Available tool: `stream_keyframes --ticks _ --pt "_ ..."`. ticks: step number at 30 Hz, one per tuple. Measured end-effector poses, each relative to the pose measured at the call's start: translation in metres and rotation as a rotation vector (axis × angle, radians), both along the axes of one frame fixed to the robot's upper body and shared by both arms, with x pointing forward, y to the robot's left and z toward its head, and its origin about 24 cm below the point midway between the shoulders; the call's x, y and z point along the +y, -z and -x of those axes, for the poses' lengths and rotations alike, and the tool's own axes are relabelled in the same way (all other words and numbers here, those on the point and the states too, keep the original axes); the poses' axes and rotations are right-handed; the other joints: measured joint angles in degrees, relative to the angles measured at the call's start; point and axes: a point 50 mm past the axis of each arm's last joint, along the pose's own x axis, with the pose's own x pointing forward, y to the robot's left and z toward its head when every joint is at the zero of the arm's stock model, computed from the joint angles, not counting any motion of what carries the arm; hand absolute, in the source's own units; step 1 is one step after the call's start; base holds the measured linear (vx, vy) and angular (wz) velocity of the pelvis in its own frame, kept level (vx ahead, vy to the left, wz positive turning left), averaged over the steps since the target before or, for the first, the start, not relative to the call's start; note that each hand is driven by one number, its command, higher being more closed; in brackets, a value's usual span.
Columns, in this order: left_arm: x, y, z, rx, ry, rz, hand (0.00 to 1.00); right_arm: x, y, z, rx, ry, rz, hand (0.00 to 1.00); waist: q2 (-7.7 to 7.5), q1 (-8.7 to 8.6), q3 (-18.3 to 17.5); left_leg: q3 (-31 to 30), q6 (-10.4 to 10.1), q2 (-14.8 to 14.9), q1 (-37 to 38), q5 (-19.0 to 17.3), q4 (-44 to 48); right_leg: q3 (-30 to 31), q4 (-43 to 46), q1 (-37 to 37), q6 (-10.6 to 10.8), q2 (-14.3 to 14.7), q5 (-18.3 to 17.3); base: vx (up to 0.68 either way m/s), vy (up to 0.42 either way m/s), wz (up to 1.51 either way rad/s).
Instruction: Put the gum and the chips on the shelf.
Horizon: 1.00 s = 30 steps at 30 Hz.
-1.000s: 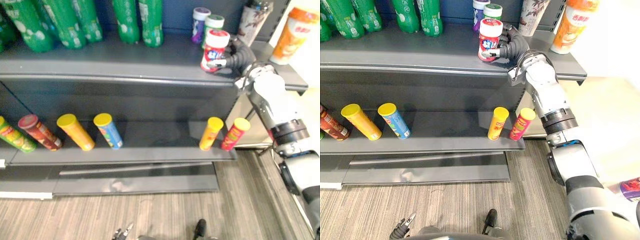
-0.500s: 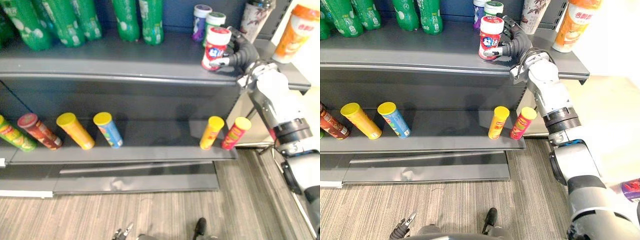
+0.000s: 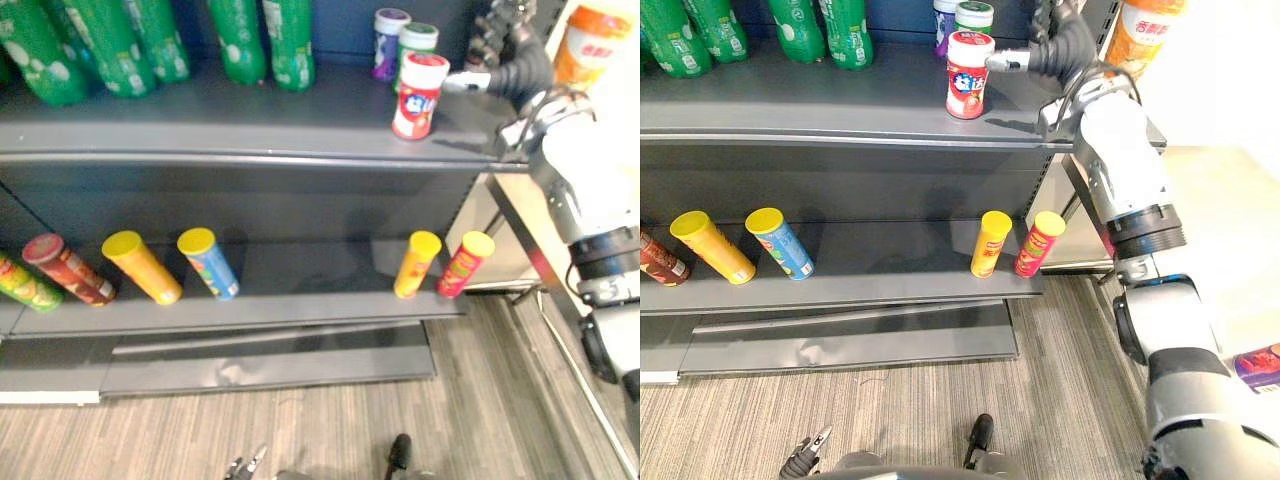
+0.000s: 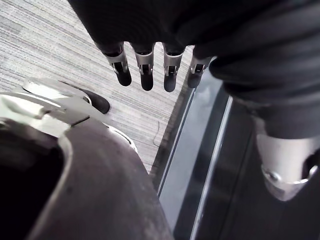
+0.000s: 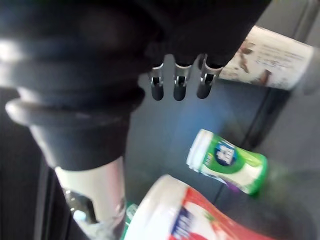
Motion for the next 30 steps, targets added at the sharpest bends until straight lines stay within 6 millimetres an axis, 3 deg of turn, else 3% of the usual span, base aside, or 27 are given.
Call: stream_keyframes --ticks 10,16,19,23,26,27,29,30 --pt "0.0 0.0 0.003 0.0 -0.002 -0.004 0.0 -0.005 -0.062 0.039 -0.269 -0.044 -0.097 0.0 0.0 -0.42 0.0 1.21 -0.35 0.82 0.88 -0.22 -0.19 0.69 0.0 -0.18 -0.09 0.89 -0.1 0.02 0.003 -0.05" --pt "0.001 0.0 0.003 -0.005 -0.004 -0.008 0.0 -0.004 -0.081 0.062 -0.397 -0.111 -0.193 0.0 -0.06 -1.53 -0.05 2.57 -0.38 0.78 0.92 -0.23 -0.53 1.95 0.01 -1.14 -0.18 1.11 0.01 0.02 0.008 -0.11" --pt "0.001 0.0 0.002 -0.01 -0.005 -0.012 0.0 -0.023 -0.081 0.079 -0.494 -0.091 -0.286 0.0 -0.14 -1.75 -0.14 2.67 -0.38 0.85 1.15 -0.24 -0.68 2.06 0.03 -1.05 -0.28 1.27 0.09 0.04 0.009 -0.02" --pt "0.002 0.0 0.006 -0.004 -0.012 -0.016 0.0 -0.049 -0.044 0.094 -0.521 -0.039 -0.35 0.0 -0.22 -2.19 -0.31 3.2 -0.37 0.69 1.5 -0.25 -0.85 2.57 0.11 -1.04 -0.27 1.24 0.1 0.02 0.012 -0.07" --pt "0.002 0.003 0.014 0.022 -0.031 -0.013 0.0 -0.055 0.0 0.099 -0.486 -0.03 -0.438 0.0 -0.02 -3.38 -0.49 4.59 -0.39 0.81 1.93 -0.44 -0.85 3.68 0.04 -1.08 -0.24 1.62 0.07 0.0 0.001 -0.2" --pt "0.001 0.003 0.016 0.028 -0.036 -0.012 0.0 -0.056 0.028 0.103 -0.452 -0.023 -0.49 0.0 0.21 -4.27 -0.73 4.88 -0.37 0.83 2.04 -0.49 -0.84 3.93 0.03 -1.12 -0.21 1.69 0.04 0.0 -0.004 -0.1" --pt "0.0 0.004 0.019 0.028 -0.039 -0.012 0.0 -0.055 0.057 0.105 -0.39 -0.017 -0.535 0.0 0.59 -4.77 -1.14 5.49 -0.33 0.83 2.29 -0.61 -0.84 4.52 0.02 -1.23 0.01 1.81 -0.12 0.0 0.001 -0.17" --pt "-0.002 0.004 0.021 0.024 -0.042 -0.01 0.0 -0.055 0.082 0.107 -0.319 -0.004 -0.562 0.0 0.96 -4.78 -1.38 6.18 -0.35 0.81 2.8 -0.77 -0.84 5.16 0.01 -1.16 -0.05 1.96 -0.14 0.01 0.008 -0.21"
